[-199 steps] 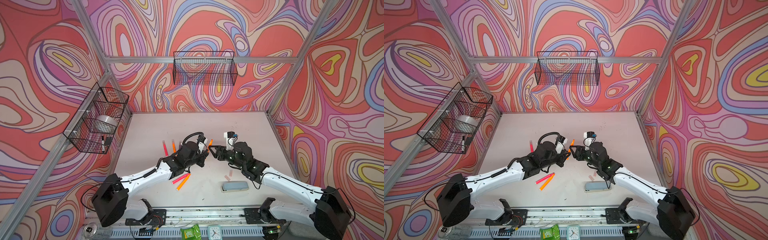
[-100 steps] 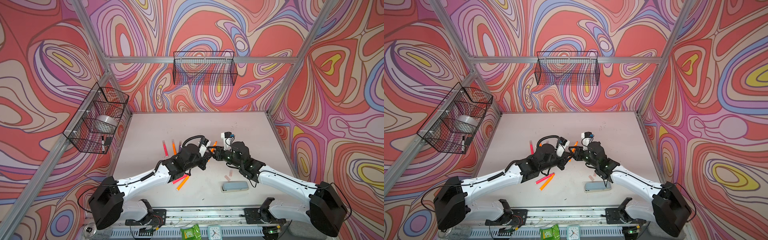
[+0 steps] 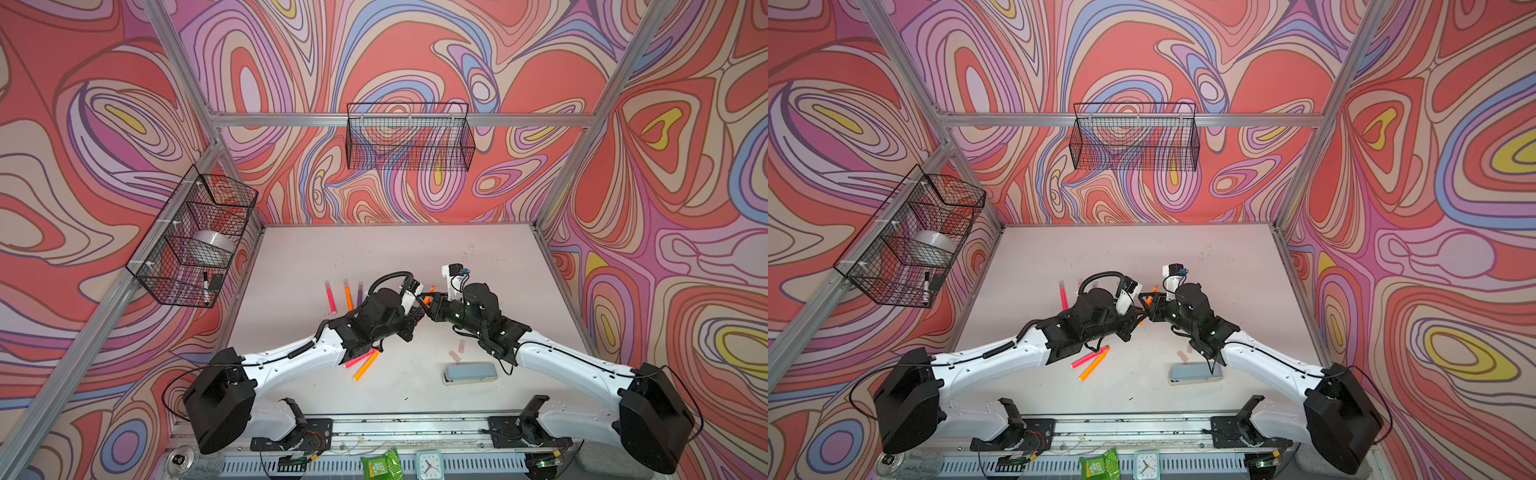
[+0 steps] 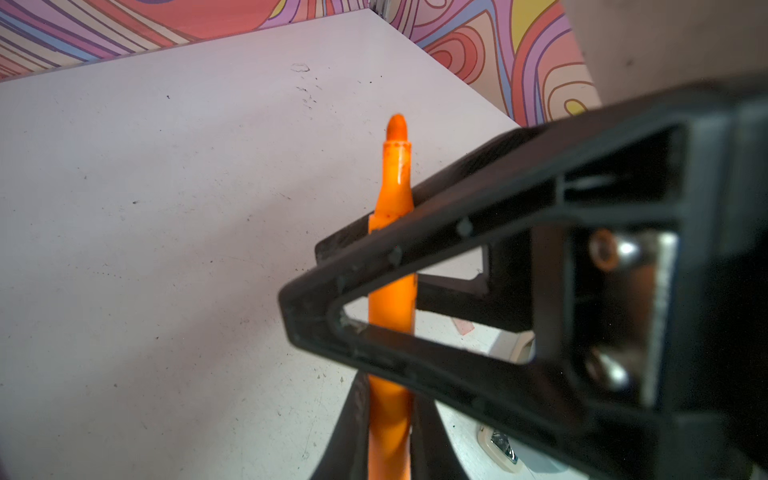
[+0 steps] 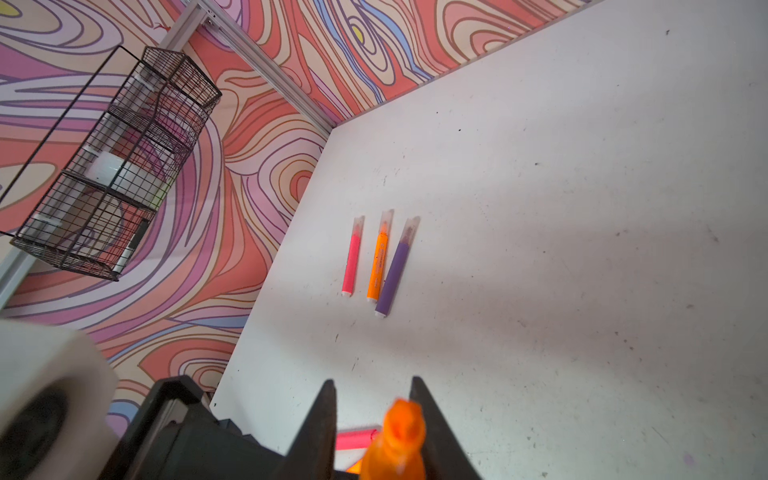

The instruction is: Insert the pens into the pen caps

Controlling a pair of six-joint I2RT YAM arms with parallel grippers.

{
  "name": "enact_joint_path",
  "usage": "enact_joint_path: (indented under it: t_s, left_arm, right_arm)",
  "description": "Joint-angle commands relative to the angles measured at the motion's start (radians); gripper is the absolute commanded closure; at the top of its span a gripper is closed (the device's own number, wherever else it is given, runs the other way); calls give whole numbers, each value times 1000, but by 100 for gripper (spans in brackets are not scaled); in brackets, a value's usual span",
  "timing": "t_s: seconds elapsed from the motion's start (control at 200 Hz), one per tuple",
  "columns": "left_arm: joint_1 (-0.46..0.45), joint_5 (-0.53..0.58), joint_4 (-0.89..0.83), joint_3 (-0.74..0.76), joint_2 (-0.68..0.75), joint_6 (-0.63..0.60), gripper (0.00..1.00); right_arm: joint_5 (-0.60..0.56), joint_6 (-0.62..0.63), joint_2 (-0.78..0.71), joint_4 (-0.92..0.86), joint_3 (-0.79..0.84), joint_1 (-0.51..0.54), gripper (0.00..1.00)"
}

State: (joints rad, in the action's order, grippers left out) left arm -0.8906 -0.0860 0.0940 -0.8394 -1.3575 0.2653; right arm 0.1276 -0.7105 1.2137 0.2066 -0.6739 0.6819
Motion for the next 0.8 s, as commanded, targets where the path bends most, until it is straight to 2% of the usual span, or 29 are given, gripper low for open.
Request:
enact_joint_path:
  t_s: [0.0,0.105,0.295,0.381,0.796]
  left_arm:
    - [-4,-6,7,-22,-3,-3,95]
    - [-5,-9,13,-17,0,-3,92]
    - [-4,-6,27,-9,0,-6,69]
    - [-5,-6,29,-7,-2,-7,63]
    - [-5,-3,31,-13,-20,-12,62]
  right_arm:
    - [8,3,-1,13,7,-4,80]
    - [16,-5,11,20,5,-4,85]
    - [29,-14,17,34,10,-4,92]
    - [39,-23,13,50,18,-4,94]
    - [93,-53,36,109,33,-4,96]
